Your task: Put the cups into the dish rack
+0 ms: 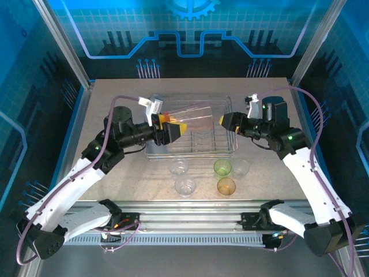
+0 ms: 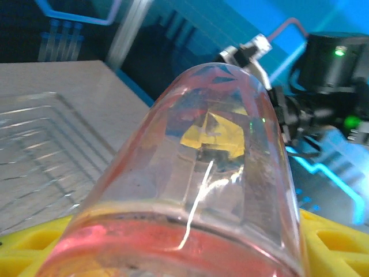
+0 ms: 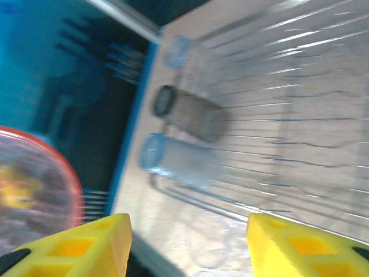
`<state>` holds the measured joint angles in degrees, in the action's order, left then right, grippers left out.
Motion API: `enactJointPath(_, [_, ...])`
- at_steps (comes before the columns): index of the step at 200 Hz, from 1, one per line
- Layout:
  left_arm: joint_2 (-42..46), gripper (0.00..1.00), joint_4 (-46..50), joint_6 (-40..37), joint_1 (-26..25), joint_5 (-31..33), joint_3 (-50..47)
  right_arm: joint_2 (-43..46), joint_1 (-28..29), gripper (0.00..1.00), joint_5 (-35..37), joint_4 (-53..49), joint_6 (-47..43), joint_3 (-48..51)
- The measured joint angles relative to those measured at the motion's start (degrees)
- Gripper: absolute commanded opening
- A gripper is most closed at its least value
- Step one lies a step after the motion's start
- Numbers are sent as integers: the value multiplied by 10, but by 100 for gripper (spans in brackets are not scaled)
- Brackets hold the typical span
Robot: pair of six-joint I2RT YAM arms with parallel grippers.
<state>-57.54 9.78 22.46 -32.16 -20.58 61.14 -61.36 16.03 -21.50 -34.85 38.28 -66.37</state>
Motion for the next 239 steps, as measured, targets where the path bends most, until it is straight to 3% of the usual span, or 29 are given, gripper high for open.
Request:
enactJointPath(38, [-3, 26, 85, -15, 0, 110, 32, -29, -14, 52, 110, -92, -56, 2])
enactJointPath(87, [-59, 25, 192, -30, 0, 179, 109, -107, -15, 47, 195, -141, -111, 2])
enactJointPath(212, [-149, 29, 312, -64, -8, 231, 182, -216, -12, 23, 209, -125, -156, 11])
enactJointPath(239, [-188, 31, 343, -71, -7, 242, 212, -229, -9, 11, 214, -124, -165, 11])
